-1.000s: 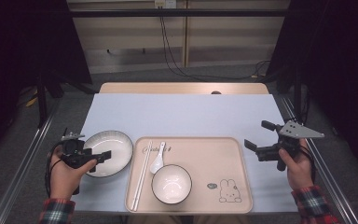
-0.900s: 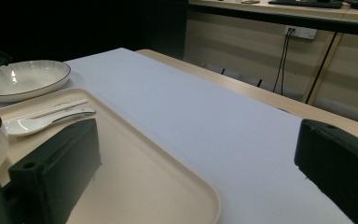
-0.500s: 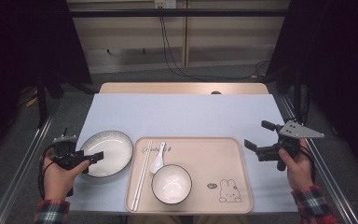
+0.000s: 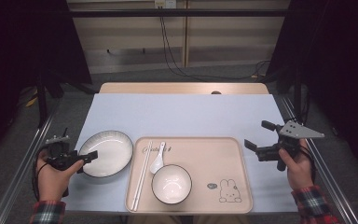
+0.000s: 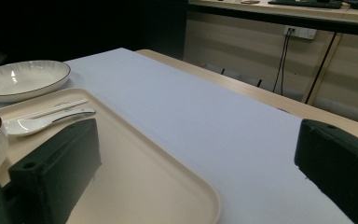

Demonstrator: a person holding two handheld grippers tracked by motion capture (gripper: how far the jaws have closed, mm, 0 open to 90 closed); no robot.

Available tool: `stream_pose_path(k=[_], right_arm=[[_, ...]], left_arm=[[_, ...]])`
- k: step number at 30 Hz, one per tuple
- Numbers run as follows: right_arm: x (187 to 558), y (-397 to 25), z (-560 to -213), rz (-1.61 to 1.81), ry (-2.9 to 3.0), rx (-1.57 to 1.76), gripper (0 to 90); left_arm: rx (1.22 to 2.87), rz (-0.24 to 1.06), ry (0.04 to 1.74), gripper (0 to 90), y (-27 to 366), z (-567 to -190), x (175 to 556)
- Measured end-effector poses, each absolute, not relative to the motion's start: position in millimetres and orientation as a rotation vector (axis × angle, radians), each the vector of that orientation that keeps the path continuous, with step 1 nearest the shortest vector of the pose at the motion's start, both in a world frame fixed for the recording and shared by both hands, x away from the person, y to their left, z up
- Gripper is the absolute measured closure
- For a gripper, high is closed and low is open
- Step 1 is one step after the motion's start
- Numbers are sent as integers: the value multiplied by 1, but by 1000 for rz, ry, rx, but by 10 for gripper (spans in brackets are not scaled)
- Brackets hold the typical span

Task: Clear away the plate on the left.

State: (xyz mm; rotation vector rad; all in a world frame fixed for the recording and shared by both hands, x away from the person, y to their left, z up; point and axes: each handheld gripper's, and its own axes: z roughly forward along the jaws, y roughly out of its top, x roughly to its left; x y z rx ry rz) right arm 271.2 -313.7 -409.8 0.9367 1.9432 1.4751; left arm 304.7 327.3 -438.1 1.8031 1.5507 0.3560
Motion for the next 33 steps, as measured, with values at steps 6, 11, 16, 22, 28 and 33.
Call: stream_pose_path(k=[6, 11, 16, 22, 28, 33], right_arm=[[271, -314, -410, 1472, 1939, 941, 0], [271, -314, -410, 1471, 1939, 942, 0], [271, -314, -410, 1467, 1938, 941, 0], [271, -315, -409, 1482, 1946, 942, 0], [271, -315, -409, 1472, 1928, 945, 0], [272, -315, -410, 1474, 1937, 940, 0]], left_arm=[[1753, 370, 1601, 166, 334, -450, 305], [1725, 355, 1623, 273, 338, -461, 305], [1655, 376, 1668, 382, 339, -469, 305], [1613, 332, 1698, 548, 335, -474, 307], [1550, 334, 1761, 668, 334, -475, 307], [1519, 282, 1771, 715, 336, -476, 306]])
